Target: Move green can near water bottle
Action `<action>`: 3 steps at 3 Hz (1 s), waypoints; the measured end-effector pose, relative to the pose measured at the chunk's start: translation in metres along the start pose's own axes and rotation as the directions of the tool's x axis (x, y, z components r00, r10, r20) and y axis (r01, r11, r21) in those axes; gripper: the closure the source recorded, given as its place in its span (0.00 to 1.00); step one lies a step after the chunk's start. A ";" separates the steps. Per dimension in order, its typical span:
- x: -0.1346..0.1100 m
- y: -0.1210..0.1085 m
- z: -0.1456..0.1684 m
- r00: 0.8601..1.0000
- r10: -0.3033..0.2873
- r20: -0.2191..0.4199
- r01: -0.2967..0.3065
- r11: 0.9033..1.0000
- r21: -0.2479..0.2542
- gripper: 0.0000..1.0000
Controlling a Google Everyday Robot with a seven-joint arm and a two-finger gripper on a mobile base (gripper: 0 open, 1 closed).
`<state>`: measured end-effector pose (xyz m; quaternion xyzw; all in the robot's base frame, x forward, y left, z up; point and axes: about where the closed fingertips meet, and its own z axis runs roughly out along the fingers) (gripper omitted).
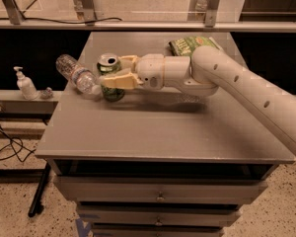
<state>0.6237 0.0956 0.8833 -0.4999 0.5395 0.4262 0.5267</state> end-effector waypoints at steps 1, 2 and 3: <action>0.000 0.000 0.000 1.000 0.000 0.000 0.000 1.000 0.000 0.36; 0.005 -0.003 -0.005 1.000 0.008 -0.013 -0.008 1.000 0.004 0.13; 0.005 -0.008 -0.014 1.000 0.009 -0.022 -0.008 1.000 0.016 0.00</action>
Offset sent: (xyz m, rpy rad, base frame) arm 0.0088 -0.0192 -0.0105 -0.0277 0.0221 -0.0226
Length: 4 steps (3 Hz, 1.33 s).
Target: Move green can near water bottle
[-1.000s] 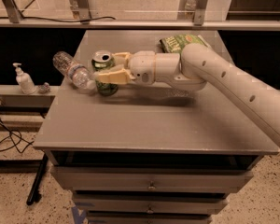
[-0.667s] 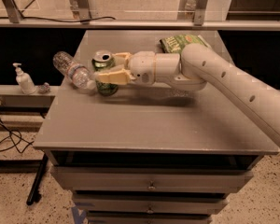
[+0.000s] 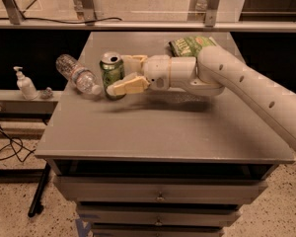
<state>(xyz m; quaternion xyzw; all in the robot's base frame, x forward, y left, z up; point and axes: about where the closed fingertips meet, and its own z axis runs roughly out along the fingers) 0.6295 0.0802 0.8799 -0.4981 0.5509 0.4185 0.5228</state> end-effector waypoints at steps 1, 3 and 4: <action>-0.006 -0.006 -0.021 1.000 -0.010 -0.003 0.010 0.999 0.034 0.00; -0.064 0.008 -0.165 0.981 -0.111 -0.158 0.135 0.980 0.147 0.00; -0.114 0.037 -0.252 0.938 -0.178 -0.298 0.240 0.952 0.188 0.00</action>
Offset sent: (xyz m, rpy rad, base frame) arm -0.0204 -0.1605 0.0787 -0.1140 -0.1191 -0.1821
